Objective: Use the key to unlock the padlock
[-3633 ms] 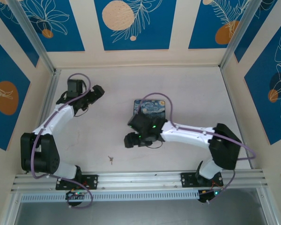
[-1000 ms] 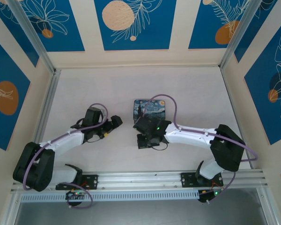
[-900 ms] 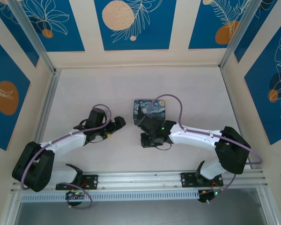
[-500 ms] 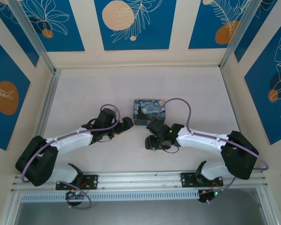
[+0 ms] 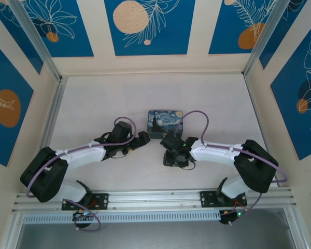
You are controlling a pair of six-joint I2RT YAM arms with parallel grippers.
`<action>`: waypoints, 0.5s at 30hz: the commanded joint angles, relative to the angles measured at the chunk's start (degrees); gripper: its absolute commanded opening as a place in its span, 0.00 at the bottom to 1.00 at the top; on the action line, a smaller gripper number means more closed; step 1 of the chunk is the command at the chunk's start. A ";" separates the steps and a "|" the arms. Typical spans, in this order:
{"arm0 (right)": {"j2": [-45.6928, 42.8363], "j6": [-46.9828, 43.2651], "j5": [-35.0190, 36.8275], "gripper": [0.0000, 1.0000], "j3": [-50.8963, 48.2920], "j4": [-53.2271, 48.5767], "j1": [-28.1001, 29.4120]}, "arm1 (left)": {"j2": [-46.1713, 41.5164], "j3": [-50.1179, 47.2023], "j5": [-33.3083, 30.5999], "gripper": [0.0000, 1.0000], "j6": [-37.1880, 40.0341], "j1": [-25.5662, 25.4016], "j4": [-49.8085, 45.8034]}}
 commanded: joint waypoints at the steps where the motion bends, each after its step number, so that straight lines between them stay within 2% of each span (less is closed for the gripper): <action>1: 0.85 7.72 2.69 0.48 1.88 -2.79 -0.16 | 0.81 1.23 -1.06 1.00 0.31 -0.74 1.14; 7: 0.68 16.87 3.63 0.46 2.15 -6.40 0.46 | 2.48 0.84 -0.37 1.00 0.28 -0.70 3.61; 15: 4.39 20.35 3.02 0.45 4.73 -7.23 1.11 | 4.52 0.94 0.79 1.00 0.77 -0.72 5.86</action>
